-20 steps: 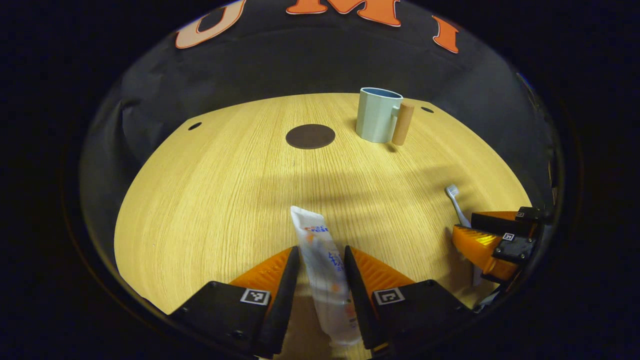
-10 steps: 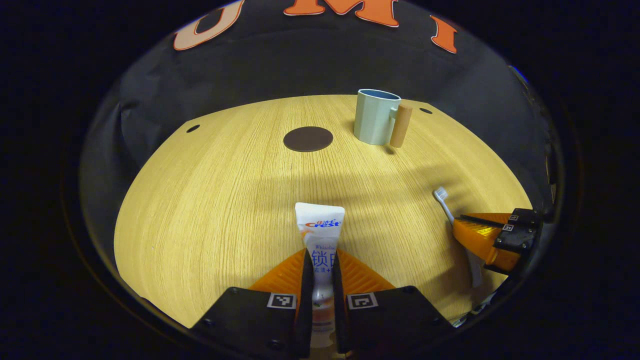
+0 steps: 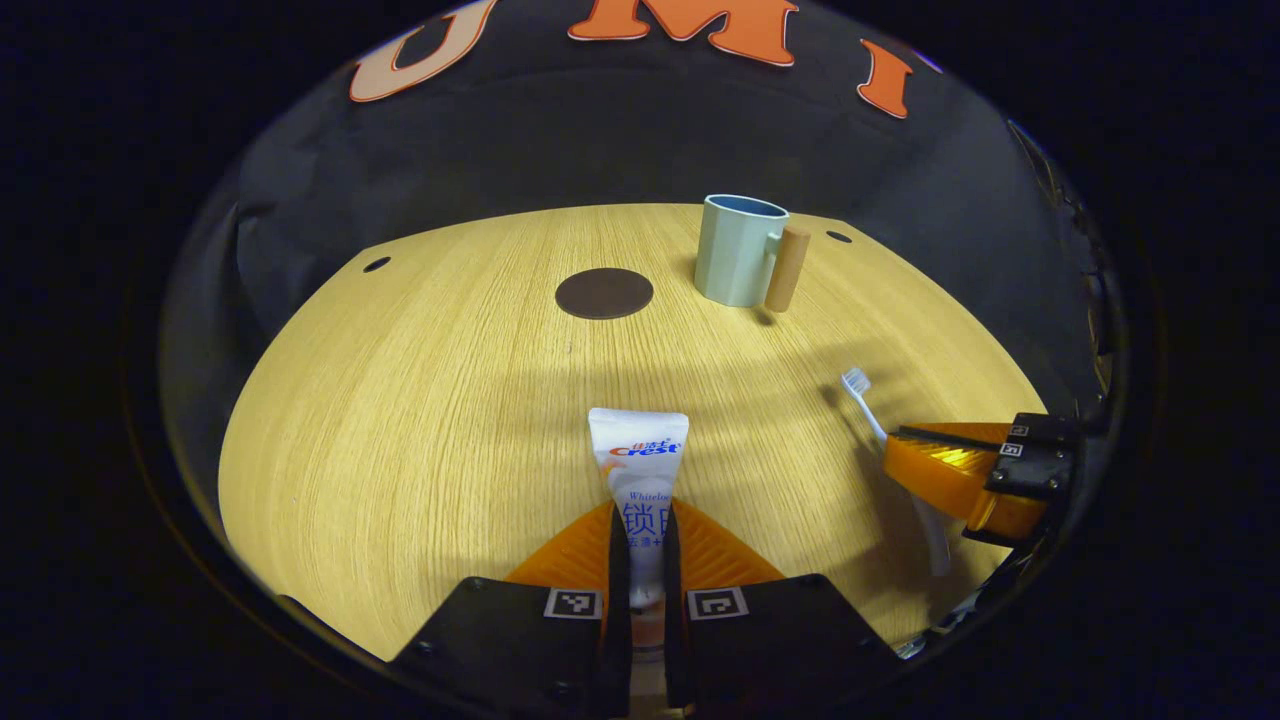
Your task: Put the toothbrush and toothpaste on the desktop into the cup, then pick up the cup and place it on the coaster on the desktop.
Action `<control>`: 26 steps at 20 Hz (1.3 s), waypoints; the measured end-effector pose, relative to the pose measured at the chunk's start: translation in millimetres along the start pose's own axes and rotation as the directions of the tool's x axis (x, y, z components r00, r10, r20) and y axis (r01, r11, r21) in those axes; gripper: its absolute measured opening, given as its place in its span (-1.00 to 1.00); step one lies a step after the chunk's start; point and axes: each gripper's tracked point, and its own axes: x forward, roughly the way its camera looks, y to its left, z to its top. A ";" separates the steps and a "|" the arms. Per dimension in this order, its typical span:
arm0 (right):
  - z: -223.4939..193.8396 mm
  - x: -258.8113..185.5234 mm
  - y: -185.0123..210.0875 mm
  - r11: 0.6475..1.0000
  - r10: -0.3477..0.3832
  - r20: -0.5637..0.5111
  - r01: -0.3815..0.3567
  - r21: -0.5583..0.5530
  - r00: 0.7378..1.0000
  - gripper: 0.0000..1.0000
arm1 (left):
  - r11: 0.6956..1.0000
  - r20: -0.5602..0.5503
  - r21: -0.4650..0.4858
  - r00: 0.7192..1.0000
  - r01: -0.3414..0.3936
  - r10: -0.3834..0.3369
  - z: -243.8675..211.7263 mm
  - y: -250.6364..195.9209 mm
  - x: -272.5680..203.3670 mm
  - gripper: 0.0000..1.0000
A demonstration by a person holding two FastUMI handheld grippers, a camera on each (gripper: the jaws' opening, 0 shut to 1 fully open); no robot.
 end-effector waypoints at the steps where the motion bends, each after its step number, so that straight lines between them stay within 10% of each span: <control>1: 2.5 -0.5 -0.5 1.000 -0.001 0.015 0.002 -0.006 1.000 -0.90 | 1.000 0.009 0.003 1.000 -0.001 0.001 2.9 0.2 -0.5 -0.66; 16: 90.2 -12.3 8.3 0.996 0.085 0.273 -0.087 -0.007 0.958 -0.90 | 1.000 0.088 0.006 0.996 -0.016 0.015 23.8 7.5 -13.0 -0.66; 26: 175.8 -13.0 2.2 0.994 0.100 0.457 -0.106 -0.013 0.884 -0.90 | 0.999 0.185 0.030 0.983 -0.018 0.012 69.0 18.7 -17.1 -0.60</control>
